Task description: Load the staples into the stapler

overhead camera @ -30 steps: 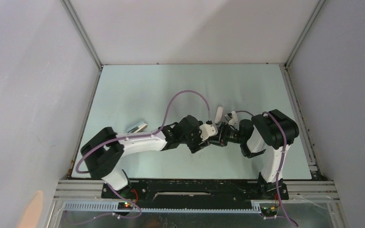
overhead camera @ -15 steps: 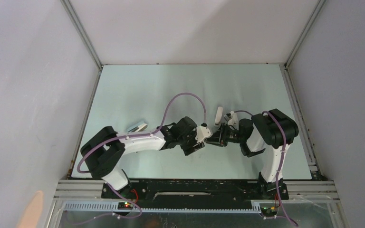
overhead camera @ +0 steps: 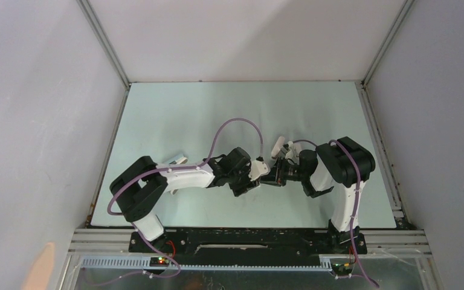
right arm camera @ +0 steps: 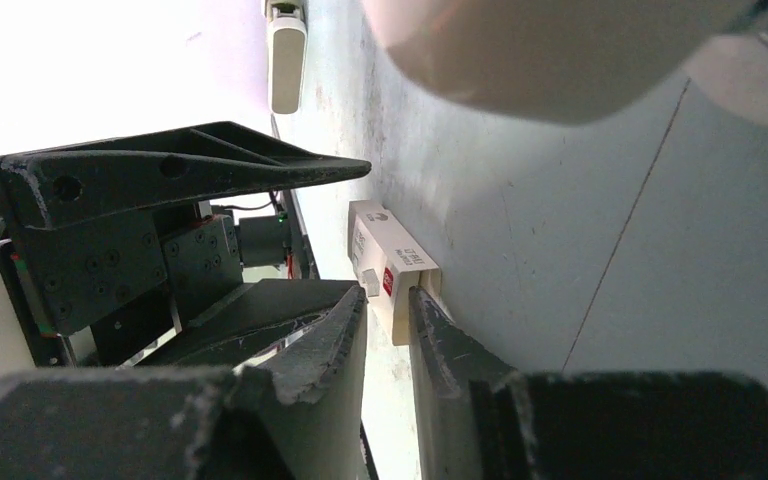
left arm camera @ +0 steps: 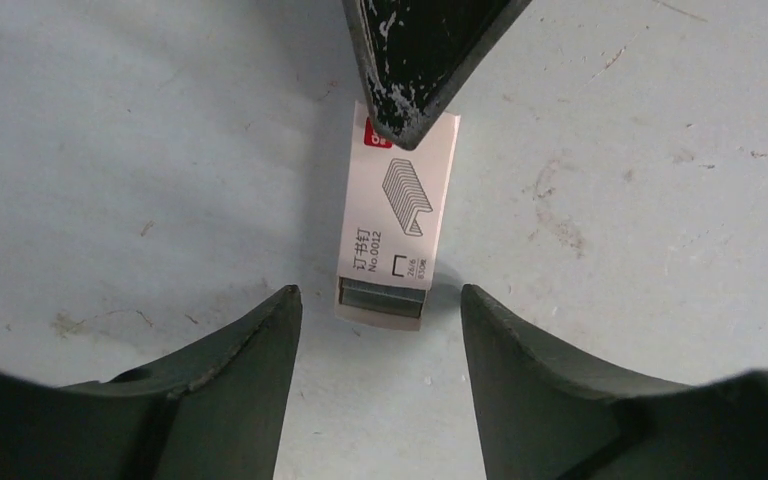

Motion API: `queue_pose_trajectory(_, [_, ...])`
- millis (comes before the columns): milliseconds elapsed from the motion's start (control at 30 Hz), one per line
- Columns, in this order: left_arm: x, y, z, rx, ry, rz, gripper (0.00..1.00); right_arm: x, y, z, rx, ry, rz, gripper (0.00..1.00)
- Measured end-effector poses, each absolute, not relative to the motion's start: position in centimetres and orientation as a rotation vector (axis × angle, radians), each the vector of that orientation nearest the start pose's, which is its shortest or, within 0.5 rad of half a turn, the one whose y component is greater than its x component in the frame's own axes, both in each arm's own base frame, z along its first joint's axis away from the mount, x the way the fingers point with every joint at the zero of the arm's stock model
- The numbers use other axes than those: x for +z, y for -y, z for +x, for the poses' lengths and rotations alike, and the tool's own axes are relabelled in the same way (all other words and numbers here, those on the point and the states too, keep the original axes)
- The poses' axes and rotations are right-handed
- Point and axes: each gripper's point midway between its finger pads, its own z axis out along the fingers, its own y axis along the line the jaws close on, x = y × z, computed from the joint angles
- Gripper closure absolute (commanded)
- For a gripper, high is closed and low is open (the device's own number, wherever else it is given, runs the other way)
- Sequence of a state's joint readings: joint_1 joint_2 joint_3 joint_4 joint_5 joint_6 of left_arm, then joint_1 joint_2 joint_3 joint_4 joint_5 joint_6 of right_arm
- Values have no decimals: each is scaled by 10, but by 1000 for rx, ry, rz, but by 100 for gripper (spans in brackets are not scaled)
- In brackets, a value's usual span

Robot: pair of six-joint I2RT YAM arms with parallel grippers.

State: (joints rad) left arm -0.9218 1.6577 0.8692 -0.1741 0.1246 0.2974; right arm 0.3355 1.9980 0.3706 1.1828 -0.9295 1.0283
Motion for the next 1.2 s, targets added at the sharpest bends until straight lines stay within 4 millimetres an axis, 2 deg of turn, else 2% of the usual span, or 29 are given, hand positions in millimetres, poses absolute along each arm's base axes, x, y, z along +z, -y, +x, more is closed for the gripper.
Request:
queue_pose_trajectory(200, [17,302,215,-419,-2080,1518,49,22,-254,232,1729,-2297,78,86])
queue_pose_trajectory(600, [17,302,216,-412,-2076,1522,51,22,-254,232,1730,-2298,61,96])
queue_pose_trajectory(1000, [17,300,218,-399,-2070,1528,54,21,-253,232,1733,-2302,64,99])
queue_pose_trajectory(1200, [16,300,218,-397,-2071,1530,66,21,-253,232,1734,-2304,66,100])
